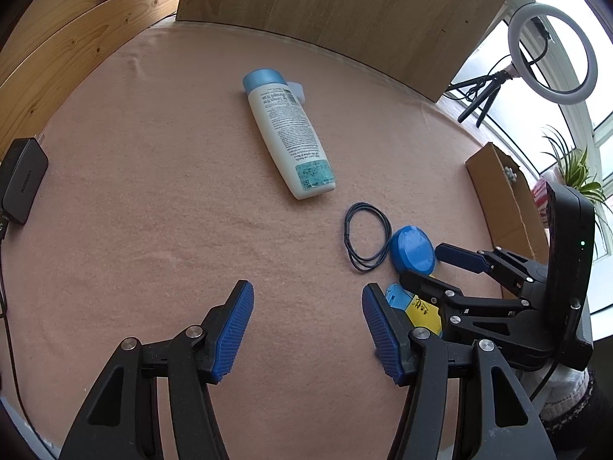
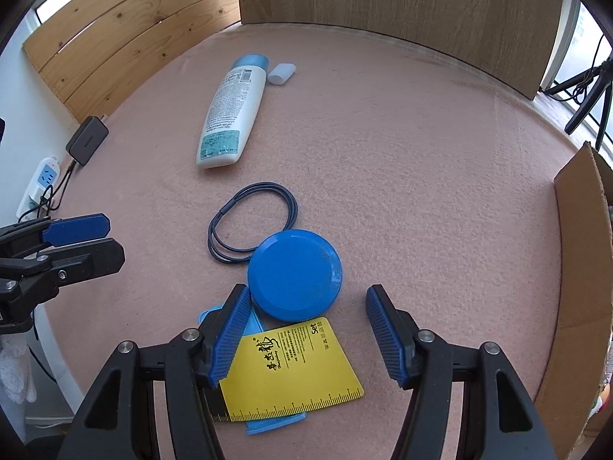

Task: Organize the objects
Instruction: 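Grasp the black cable loop with the left gripper while the right gripper grasps the blue round case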

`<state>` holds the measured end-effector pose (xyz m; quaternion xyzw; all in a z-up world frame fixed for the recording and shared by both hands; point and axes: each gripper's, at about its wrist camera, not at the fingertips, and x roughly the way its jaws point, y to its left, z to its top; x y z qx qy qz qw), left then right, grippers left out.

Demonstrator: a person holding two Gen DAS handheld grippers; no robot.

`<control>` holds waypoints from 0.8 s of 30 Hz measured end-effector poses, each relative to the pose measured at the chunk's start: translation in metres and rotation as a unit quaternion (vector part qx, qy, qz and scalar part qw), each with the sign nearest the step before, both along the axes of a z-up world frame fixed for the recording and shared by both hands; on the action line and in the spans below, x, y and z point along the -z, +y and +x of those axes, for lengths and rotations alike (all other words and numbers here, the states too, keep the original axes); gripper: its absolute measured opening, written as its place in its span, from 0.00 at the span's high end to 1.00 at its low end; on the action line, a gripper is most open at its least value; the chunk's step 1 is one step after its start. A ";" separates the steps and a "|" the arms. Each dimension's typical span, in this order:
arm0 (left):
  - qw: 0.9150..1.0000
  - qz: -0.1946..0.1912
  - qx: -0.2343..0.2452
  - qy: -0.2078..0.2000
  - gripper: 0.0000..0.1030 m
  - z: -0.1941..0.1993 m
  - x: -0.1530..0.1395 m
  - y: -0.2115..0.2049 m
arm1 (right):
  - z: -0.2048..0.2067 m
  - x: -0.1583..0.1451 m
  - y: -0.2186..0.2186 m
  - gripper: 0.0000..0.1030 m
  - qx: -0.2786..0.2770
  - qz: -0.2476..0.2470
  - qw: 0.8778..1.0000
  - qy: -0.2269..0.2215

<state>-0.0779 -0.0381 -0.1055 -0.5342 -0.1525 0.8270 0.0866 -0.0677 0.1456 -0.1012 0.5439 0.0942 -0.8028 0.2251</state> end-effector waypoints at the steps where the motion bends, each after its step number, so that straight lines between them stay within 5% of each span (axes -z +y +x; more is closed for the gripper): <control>1: 1.000 -0.001 0.002 0.000 0.40 -0.001 0.000 0.002 | -0.001 0.000 0.001 0.43 0.002 0.001 1.000 0.001; 8: 1.000 -0.013 0.023 0.004 0.46 -0.015 0.000 0.020 | -0.007 0.001 0.006 0.43 0.008 0.015 1.000 0.012; 24: 0.993 -0.094 0.076 -0.009 0.78 -0.055 0.020 0.072 | -0.022 0.002 0.027 0.43 0.034 0.034 0.999 0.016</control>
